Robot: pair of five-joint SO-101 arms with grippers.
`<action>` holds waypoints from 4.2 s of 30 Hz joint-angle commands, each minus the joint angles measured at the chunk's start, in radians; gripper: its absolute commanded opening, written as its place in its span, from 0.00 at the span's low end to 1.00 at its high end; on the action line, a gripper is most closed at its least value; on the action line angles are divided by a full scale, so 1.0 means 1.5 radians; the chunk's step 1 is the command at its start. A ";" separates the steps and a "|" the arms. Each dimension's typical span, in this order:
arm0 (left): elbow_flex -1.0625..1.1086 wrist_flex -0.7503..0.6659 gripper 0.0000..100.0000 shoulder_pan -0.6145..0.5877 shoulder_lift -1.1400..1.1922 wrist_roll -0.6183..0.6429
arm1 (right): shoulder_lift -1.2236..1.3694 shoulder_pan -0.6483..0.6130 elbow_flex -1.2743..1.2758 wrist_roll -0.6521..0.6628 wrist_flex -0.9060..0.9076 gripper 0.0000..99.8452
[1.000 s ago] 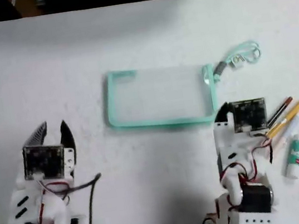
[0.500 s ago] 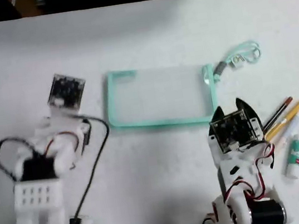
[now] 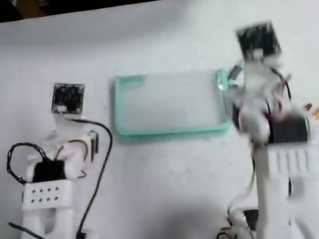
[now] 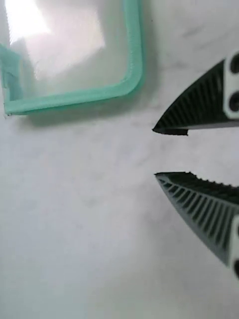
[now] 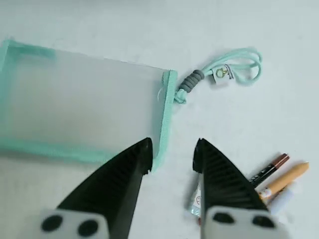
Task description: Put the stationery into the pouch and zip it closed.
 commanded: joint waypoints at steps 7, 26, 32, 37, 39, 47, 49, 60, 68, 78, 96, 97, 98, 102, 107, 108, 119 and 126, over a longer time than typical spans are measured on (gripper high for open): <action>0.000 -0.018 0.14 -0.016 0.002 0.008 | 0.464 0.011 -0.310 -0.172 -0.027 0.15; -0.001 -0.011 0.22 -0.018 0.002 0.008 | 1.101 0.046 -1.003 -0.243 0.099 0.27; -0.001 -0.011 0.22 -0.015 0.002 0.005 | 1.210 0.030 -1.145 -0.237 0.184 0.26; -0.001 -0.011 0.22 -0.018 0.002 0.003 | 1.265 0.025 -1.203 -0.236 0.221 0.05; -0.001 -0.010 0.22 -0.018 0.002 0.003 | 1.274 0.025 -1.218 -0.236 0.224 0.02; -0.001 -0.010 0.22 -0.013 0.002 0.002 | 1.216 0.021 -1.411 -0.209 0.335 0.02; -0.001 -0.010 0.22 -0.013 0.002 0.002 | 1.157 0.010 -1.411 -0.148 0.334 0.02; -0.010 0.007 0.22 -0.013 0.001 0.002 | 0.796 -0.060 -1.343 -0.082 0.335 0.02; -0.177 0.237 0.22 0.002 -0.026 -0.001 | 0.583 -0.182 -1.331 -0.056 0.335 0.02; -0.292 0.315 0.27 0.002 -0.315 -0.072 | 0.365 -0.322 -1.128 0.110 0.332 0.02; -0.278 0.292 0.28 0.148 -0.377 -0.029 | 0.247 -0.541 -0.963 0.132 0.335 0.02; -0.278 0.281 0.28 0.153 -0.377 -0.030 | 0.237 -0.563 -0.948 0.134 0.335 0.02; -0.278 0.276 0.28 0.155 -0.377 -0.031 | 0.225 -0.584 -0.932 0.135 0.335 0.02; -0.293 0.281 0.32 0.156 -0.377 -0.055 | 0.173 -0.630 -0.852 0.136 0.335 0.02; -0.353 0.372 0.33 0.251 -0.378 -0.068 | 0.142 -0.631 -0.775 0.136 0.331 0.02; -0.364 0.388 0.33 0.266 -0.378 -0.063 | 0.142 -0.630 -0.768 0.136 0.329 0.02; -0.381 0.396 0.33 0.163 -0.378 -0.021 | 0.142 -0.453 -0.676 0.136 0.129 0.02; -0.381 0.378 0.33 0.191 -0.378 -0.016 | 0.140 -0.467 -0.656 0.133 0.114 0.02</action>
